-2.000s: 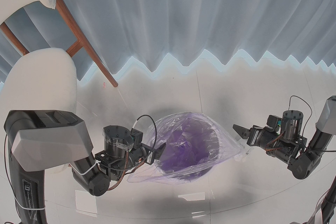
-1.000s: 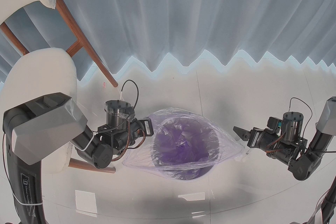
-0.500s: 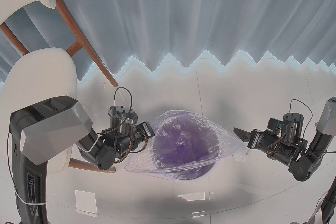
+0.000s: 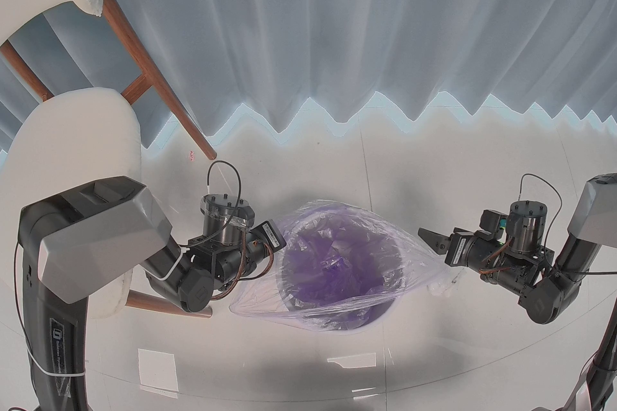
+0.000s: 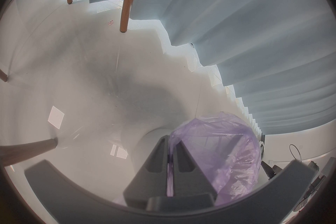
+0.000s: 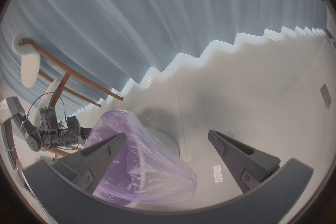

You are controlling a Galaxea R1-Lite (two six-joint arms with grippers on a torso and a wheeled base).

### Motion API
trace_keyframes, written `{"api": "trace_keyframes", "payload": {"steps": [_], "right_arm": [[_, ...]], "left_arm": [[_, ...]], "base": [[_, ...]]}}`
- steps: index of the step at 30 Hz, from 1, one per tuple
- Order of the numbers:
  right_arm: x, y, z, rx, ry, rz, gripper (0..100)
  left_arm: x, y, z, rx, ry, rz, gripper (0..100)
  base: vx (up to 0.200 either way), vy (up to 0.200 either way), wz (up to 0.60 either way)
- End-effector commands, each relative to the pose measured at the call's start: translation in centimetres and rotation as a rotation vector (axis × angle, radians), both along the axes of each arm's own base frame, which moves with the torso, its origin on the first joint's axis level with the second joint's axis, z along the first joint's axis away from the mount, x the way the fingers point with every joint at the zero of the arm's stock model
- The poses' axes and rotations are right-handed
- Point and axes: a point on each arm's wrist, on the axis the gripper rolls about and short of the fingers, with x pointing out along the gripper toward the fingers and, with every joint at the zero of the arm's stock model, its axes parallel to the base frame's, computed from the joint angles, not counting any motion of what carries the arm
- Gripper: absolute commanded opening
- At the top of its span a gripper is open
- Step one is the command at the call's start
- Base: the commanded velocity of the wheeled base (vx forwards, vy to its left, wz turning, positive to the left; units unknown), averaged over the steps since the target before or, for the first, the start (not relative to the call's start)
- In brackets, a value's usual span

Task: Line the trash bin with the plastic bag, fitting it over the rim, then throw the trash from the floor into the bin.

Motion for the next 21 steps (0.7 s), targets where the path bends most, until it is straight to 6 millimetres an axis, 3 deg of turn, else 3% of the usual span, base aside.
{"api": "trace_keyframes", "payload": {"steps": [1,5,10,21], "right_arm": [[1.6,0.4,-1.2,-0.125,-0.077,0.160,100],[1.9,1.0,-1.3,-0.169,-0.192,0.277,100],[2.9,1.1,-3.2,-0.316,-0.273,0.328,100],[3.1,2.2,-4.0,-0.310,-0.308,0.379,100]], "left_arm": [[-0.2,-0.1,1.7,-0.014,-0.040,-0.005,0],[-0.4,-0.2,3.0,-0.025,-0.067,-0.008,0],[-0.8,-0.1,4.2,-0.033,-0.087,-0.005,0],[-1.3,0.0,4.4,-0.032,-0.085,-0.007,0]], "base": [[0.000,0.000,0.00],[0.000,0.000,0.00],[0.000,0.000,0.00],[0.000,0.000,0.00]]}}
